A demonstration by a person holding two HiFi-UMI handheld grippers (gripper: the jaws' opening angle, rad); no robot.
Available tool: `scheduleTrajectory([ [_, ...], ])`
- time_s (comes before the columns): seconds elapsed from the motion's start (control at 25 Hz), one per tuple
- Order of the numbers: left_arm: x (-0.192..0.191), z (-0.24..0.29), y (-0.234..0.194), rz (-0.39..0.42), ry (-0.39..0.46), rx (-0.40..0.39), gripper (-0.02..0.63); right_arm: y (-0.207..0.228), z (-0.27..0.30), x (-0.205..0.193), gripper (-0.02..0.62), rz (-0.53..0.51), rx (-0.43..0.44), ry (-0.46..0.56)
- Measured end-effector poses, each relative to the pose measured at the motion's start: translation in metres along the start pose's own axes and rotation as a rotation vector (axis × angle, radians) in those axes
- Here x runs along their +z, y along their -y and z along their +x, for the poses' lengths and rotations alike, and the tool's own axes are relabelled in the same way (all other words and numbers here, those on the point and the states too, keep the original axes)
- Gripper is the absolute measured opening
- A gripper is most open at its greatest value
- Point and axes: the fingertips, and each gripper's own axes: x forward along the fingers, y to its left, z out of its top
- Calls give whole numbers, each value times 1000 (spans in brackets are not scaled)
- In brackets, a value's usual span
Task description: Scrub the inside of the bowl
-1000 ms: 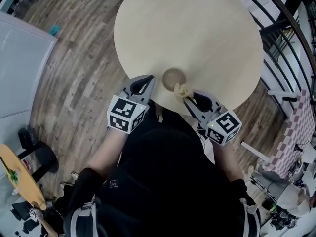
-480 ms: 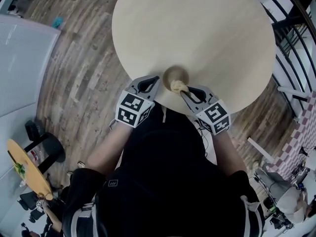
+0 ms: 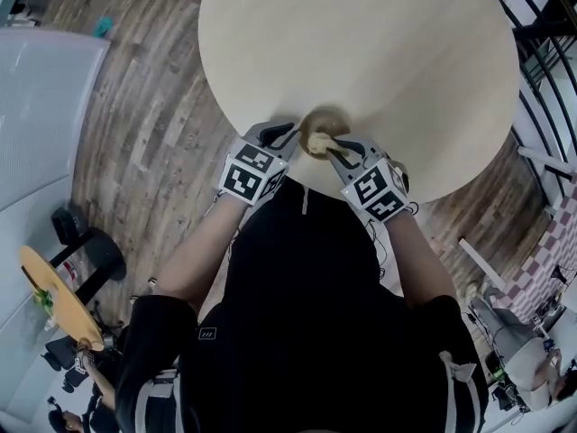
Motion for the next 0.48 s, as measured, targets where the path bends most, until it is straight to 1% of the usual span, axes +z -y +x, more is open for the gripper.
scheduleTrajectory([
  [0.12,-2,10,-4,5,-33,-16,52,-1,12,-4,74,-78,18,-69],
  [0.28,-6,21,-9,28,-81,-12,52,-8,18,-9,74,-177,51,-143],
  [0.48,-6,34,-8,53,-122,-58,52,-8,26,-15,74,-271,82,-210],
])
